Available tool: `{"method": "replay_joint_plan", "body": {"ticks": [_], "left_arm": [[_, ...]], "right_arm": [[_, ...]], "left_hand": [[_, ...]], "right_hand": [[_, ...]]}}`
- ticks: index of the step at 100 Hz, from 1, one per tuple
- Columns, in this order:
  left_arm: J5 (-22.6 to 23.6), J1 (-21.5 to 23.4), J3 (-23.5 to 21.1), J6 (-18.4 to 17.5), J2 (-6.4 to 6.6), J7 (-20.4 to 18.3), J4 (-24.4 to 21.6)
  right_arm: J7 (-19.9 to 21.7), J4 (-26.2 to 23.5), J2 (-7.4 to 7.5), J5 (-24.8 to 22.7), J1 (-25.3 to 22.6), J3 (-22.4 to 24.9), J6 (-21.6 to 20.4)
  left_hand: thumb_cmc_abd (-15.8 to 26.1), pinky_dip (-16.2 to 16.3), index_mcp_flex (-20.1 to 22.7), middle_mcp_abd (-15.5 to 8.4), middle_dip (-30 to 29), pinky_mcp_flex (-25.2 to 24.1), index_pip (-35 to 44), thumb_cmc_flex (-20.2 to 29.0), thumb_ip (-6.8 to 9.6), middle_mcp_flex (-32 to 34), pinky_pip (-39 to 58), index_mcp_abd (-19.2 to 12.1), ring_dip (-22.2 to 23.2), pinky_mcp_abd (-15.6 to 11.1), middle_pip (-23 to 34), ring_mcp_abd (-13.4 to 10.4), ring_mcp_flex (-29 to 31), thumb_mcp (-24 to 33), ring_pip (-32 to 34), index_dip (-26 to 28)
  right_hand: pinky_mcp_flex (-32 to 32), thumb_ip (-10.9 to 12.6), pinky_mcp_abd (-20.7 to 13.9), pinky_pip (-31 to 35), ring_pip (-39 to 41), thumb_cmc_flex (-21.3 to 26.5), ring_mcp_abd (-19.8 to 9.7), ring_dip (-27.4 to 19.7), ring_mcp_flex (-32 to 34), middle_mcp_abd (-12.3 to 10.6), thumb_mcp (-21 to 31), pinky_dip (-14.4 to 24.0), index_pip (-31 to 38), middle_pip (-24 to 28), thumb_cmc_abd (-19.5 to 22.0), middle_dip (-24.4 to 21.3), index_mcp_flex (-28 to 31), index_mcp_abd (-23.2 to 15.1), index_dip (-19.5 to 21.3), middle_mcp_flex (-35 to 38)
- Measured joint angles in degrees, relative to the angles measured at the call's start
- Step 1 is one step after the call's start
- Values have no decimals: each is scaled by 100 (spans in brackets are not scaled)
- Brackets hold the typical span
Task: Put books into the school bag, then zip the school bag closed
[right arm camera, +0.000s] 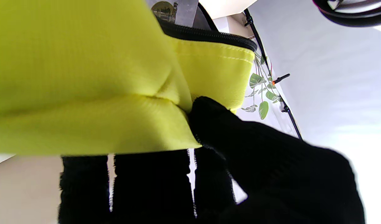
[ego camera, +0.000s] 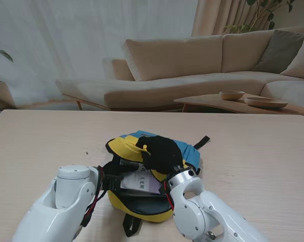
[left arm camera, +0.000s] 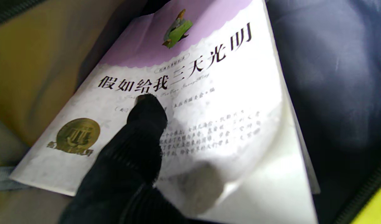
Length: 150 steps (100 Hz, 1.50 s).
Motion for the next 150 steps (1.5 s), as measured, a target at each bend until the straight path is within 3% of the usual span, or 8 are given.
{"method": "replay_joint_plan", "body": {"ticks": [30, 40, 51, 76, 89, 99, 106, 150], "left_arm": [[338, -21, 42, 74, 43, -317, -21], [589, 9, 39, 164, 57, -351, -109], [723, 35, 31, 205, 92, -419, -164], [928, 51, -45, 231, 175, -566, -283], [1089, 34, -34, 232, 227, -650, -343], [1351, -10, 27, 267, 300, -845, -334], [1399, -45, 64, 288, 343, -919, -316], [1167, -489, 279, 279, 339, -916, 211]], "right_arm": [[13, 0, 4, 0, -7, 14, -13], [8, 0, 4, 3, -11, 20, -22], [1, 0, 4, 15, -13, 20, -27], [0, 4, 3, 63, -16, 38, -35], [-15, 12, 1, 91, -15, 45, -36], [-28, 15, 0, 106, -13, 49, -39], [-36, 18, -1, 111, -13, 51, -55], [-20, 8, 0, 130, -38, 63, -94]], "left_hand": [[255, -159, -1503, -3, 252, -329, 926, 331, 4, -453, -19, -191, -109, -192, -732, -10, -492, -116, -376, -1903], [331, -186, -1827, -85, 207, -581, 330, 358, 74, -1012, -162, -24, -220, -326, -1037, -56, -858, -288, -612, -2467], [463, -229, -1844, -82, -771, -998, -809, -142, 141, -1863, -313, 97, -494, -510, -896, -60, -1370, -13, -1089, -3215], [682, -1773, -1844, 16, -2537, -2083, -3299, -634, 146, -2828, -1920, 396, -1567, -699, -1667, -261, -2313, 300, -2616, -4919], [1117, -2252, -1860, 143, -2661, -2025, -2608, 146, 146, -2679, -2219, 481, -1677, -724, -1734, -282, -2324, -35, -2793, -4582], [1064, -2063, -1778, -24, -636, -1336, -499, 439, 147, -1402, -1532, 353, -1293, -749, -1355, -271, -1487, 210, -2038, -3298], [962, -1828, -1660, -143, -92, -944, 523, 438, 127, -1015, -1141, 155, -965, -742, -942, -272, -1025, 271, -1401, -2578], [809, -1189, -1528, -149, -71, -498, 679, 426, 59, -928, -591, 96, -657, -666, -411, -274, -690, 271, -727, -1804]], "right_hand": [[0, 0, 0, 0, 0, 4, 0, 1, 0, 0, 0, 0, 0, 0, 0, 3, -1, 0, 21, 0], [0, 0, 0, 0, 0, 23, 0, 2, 0, 0, -7, 1, 0, 0, 0, 3, -1, 0, 25, 0], [0, 0, 0, 0, 0, 24, 0, 2, 0, 0, -7, 1, 0, 0, 0, 4, -1, 0, 25, 0], [0, 0, 0, 1, 0, 39, 0, 5, 0, 0, -9, 1, 0, 0, 0, 5, -2, 0, 39, -1], [0, 0, 0, 1, 0, 43, 0, 6, 0, 0, -10, 1, 0, 0, 0, 7, -2, 0, 40, -1], [0, 0, 0, 1, 0, 44, 0, 7, 0, 0, -10, 2, 0, 0, 0, 9, -2, 0, 40, -1], [0, 0, 0, 1, 0, 44, 0, 7, 0, 0, -10, 2, 0, 0, 0, 9, -2, 0, 41, -1], [0, 0, 0, 2, 0, 46, 0, 8, 0, 0, -10, 2, 0, 0, 0, 11, -2, 0, 64, -1]]}}
